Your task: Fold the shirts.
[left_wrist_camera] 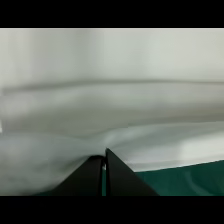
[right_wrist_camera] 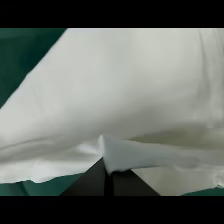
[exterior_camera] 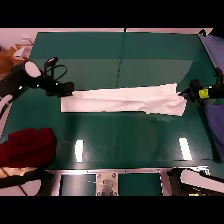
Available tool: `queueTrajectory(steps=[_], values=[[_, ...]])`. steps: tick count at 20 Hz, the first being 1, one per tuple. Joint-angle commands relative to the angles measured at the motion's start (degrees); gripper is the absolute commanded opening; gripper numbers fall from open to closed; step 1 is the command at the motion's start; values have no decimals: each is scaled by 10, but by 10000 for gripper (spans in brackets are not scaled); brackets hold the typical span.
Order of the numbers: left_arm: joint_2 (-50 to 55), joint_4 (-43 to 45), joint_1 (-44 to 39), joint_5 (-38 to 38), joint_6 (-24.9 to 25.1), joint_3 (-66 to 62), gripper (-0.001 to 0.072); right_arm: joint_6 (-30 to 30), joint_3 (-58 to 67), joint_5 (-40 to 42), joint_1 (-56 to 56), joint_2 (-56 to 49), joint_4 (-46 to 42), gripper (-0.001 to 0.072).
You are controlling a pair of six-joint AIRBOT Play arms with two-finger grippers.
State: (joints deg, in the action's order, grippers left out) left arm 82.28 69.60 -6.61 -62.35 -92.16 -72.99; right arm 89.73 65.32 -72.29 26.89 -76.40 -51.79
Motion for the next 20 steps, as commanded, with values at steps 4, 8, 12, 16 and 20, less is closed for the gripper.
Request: queueTrajectory(steps=[4,8,12,16,20], values=[[214,-45,0,54,11,-170,230,-63,142,103,-33,-228,82,34],[227,-55,19,75,-8,-197,715,-144,211,100,-12,-280,102,341],[227,-56,80,-142,-8,-304,714,-182,276,-26,65,-281,14,509],[227,-59,95,-227,-8,-349,714,-212,276,-84,102,-316,10,581],[227,-88,71,-209,2,-348,714,-240,276,-159,92,-382,29,604]])
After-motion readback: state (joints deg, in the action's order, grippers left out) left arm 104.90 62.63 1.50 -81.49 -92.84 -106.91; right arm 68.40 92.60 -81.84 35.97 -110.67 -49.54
